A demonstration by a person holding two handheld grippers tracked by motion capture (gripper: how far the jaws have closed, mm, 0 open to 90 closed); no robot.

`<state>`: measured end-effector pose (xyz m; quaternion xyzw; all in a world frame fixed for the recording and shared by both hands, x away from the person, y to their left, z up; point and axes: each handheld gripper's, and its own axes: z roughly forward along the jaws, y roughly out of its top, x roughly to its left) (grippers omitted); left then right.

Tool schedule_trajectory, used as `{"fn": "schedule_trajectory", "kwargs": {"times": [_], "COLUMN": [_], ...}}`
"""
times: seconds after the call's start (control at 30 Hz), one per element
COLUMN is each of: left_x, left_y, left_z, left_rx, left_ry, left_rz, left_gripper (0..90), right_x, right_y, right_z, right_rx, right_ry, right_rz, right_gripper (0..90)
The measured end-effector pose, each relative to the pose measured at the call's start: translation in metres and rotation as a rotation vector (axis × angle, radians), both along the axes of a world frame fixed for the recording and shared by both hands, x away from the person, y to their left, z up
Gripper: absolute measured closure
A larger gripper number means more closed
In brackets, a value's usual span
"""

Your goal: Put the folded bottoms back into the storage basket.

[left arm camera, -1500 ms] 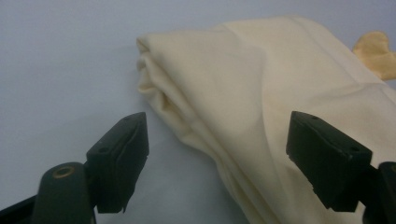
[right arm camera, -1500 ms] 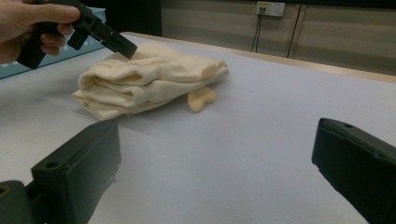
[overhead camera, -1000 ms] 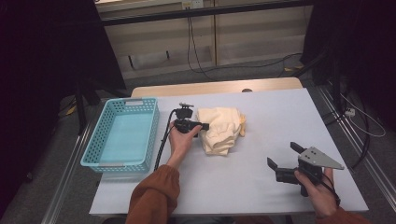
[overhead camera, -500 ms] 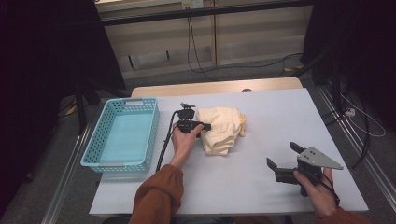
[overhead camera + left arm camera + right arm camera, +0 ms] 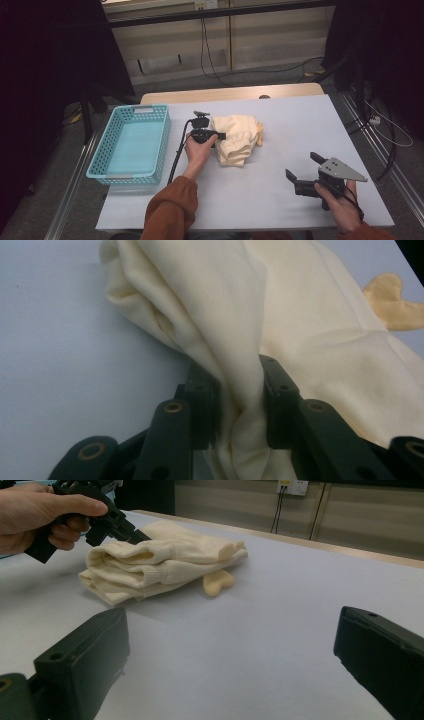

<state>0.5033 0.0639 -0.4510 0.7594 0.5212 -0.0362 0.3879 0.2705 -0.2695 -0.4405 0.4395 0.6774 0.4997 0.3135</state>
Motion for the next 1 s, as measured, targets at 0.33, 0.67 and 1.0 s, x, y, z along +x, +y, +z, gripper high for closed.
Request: {"fn": "schedule_trajectory", "kwargs": {"times": [0.33,0.67,1.0], "left_x": [-0.001,-0.006,-0.011], "left_y": [0.002,0.000,0.000], "left_z": [0.009,0.021,0.036], "left_rx": [-0.046,-0.061,-0.068], "left_ry": [-0.014,-0.063,-0.100], "left_rz": [0.004,-0.009,-0.027], "left_gripper": [71.9,72.2,72.6], "right_x": [0.000,0.000,0.000], "right_y": [-0.001,-0.001,-0.001], "right_z": [0.000,0.000,0.000], "right_rx": [0.006,0.001,0.000], "right_ry": [-0.004,0.001,0.005], "right_rz": [-0.005,-0.004,-0.006], "right_gripper": [1.0,1.0,1.1]}}
